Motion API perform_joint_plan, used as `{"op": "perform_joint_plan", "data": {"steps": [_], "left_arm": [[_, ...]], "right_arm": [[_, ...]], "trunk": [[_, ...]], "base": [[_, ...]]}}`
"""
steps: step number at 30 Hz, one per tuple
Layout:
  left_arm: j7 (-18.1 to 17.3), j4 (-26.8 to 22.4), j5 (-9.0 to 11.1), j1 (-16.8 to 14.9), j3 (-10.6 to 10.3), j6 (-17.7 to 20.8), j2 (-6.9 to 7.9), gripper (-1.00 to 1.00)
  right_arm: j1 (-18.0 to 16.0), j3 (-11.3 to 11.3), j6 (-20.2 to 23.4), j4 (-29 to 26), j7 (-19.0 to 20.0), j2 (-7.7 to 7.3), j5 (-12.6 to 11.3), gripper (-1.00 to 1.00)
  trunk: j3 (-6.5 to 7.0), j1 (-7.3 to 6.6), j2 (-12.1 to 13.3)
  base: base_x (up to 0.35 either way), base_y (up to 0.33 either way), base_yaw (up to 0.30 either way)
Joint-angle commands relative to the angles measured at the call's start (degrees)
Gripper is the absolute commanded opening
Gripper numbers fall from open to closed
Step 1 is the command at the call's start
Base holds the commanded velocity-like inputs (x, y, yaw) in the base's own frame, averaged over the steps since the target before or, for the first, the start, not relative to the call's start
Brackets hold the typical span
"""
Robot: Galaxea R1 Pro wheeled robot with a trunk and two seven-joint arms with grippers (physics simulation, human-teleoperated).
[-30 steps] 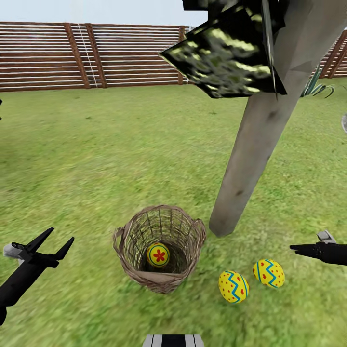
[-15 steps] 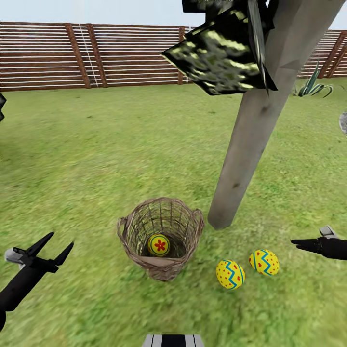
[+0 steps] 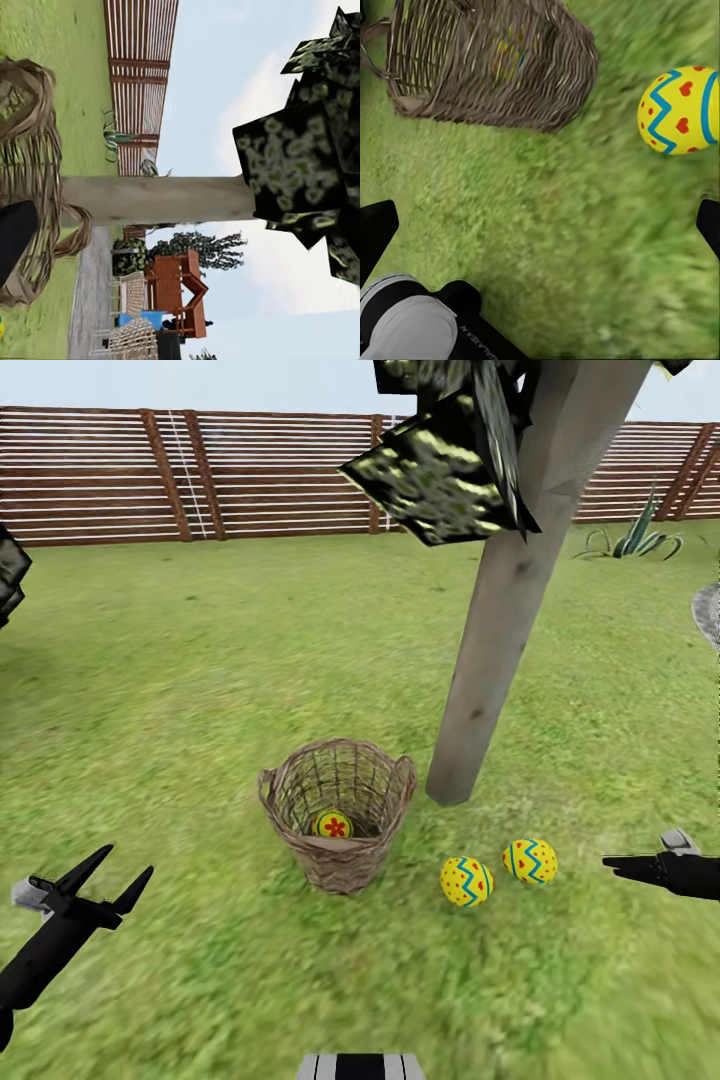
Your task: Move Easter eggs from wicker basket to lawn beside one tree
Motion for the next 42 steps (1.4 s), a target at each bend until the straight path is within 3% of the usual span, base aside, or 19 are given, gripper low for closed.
{"op": "perform_joint_plan", "data": {"steps": [1,6,8,9,12,14,16,18,21,26,27,28,29,33,37,39,42], "left_arm": [[-0.2,0.1,0.0,0.0,0.0,0.2,-0.04,1.0],[-0.1,0.2,0.0,0.0,-0.1,0.1,-0.12,1.0],[-0.1,0.1,0.0,0.0,-0.2,0.1,-0.16,1.0],[-0.1,0.0,0.0,0.0,-0.2,0.1,-0.18,1.0],[0.0,0.0,0.0,0.0,-0.3,0.1,-0.3,1.0],[0.0,0.0,0.0,0.0,-0.4,0.1,-0.35,1.0],[0.0,0.0,0.0,0.0,-0.4,0.1,-0.37,1.0],[0.0,0.0,0.0,0.0,-0.4,0.1,-0.4,1.0],[0.0,0.0,0.0,0.0,-0.5,0.1,-0.45,1.0],[0.1,0.0,0.0,0.0,-0.5,0.1,-0.36,1.0],[0.1,0.0,0.0,0.0,-0.5,0.1,-0.35,1.0],[0.1,0.0,0.0,0.0,-0.5,0.1,-0.32,1.0],[0.1,0.0,0.0,0.0,-0.5,0.1,-0.3,1.0],[0.1,0.0,0.0,0.0,-0.5,0.1,-0.22,1.0],[0.1,0.1,0.0,0.0,-0.5,0.1,-0.21,1.0],[0.0,0.1,0.0,0.0,-0.4,0.1,-0.16,1.0],[0.0,0.1,0.0,0.0,-0.4,0.1,-0.12,1.0]], "right_arm": [[0.0,-0.1,0.6,-0.1,-0.5,0.28,0.2,1.0],[0.0,-0.1,0.7,-1.8,-9.1,3.89,0.3,1.0],[0.0,0.0,1.2,-5.3,-12.9,6.74,0.5,1.0],[0.0,0.1,2.5,-9.0,-16.1,8.94,0.7,1.0],[0.3,0.2,8.4,-18.7,-21.9,13.42,0.9,1.0],[0.5,0.2,13.1,-25.7,-23.9,15.67,1.0,1.0],[0.7,0.3,16.2,-32.7,-24.8,16.79,0.8,1.0],[0.9,0.5,17.6,-38.5,-25.2,18.52,0.6,1.0],[1.0,0.7,18.4,-42.2,-25.9,22.49,1.8,1.0],[0.9,2.1,18.7,-45.1,-27.2,31.0,10.7,1.0],[0.9,2.2,18.7,-45.6,-27.3,31.69,11.4,1.0],[0.8,2.3,18.7,-46.9,-27.4,33.66,13.7,1.0],[0.8,2.3,18.7,-47.3,-27.5,34.29,14.4,1.0],[0.7,2.3,18.7,-48.3,-27.5,39.08,20.6,1.0],[0.7,2.3,18.6,-48.6,-27.6,45.19,29.7,1.0],[0.7,2.3,18.6,-48.7,-27.6,46.77,32.9,1.0],[0.7,2.3,18.6,-48.6,-28.0,47.72,35.0,1.0]], "trunk": [[-0.04,-0.05,0.0],[-0.04,-0.05,0.0],[-0.04,-0.05,0.0],[-0.04,-0.05,0.0],[-0.04,-0.05,0.0],[-0.04,-0.05,0.0],[-0.04,-0.05,0.0],[-0.04,-0.05,0.0],[-0.04,-0.05,0.0],[-0.04,-0.05,0.0],[-0.04,-0.05,0.0],[-0.04,-0.05,0.0],[-0.04,-0.05,0.0],[-0.04,-0.05,0.0],[-0.04,-0.05,0.0],[-0.04,-0.05,0.0],[-0.04,-0.05,0.0]], "base": [[-0.341,0.0,0.0],[-0.182,0.0,0.0],[-0.036,0.0,0.0],[-0.014,0.0,0.0],[-0.006,0.0,0.0],[-0.002,0.0,0.0],[0.0,0.0,0.0],[0.0,0.0,0.0],[0.0,0.0,0.0],[0.0,0.0,0.0],[0.0,0.0,0.0],[0.024,0.0,0.0],[0.052,0.0,0.0],[0.193,0.0,0.0],[0.297,0.0,0.0],[0.319,0.0,0.0],[0.324,0.0,0.0]]}}
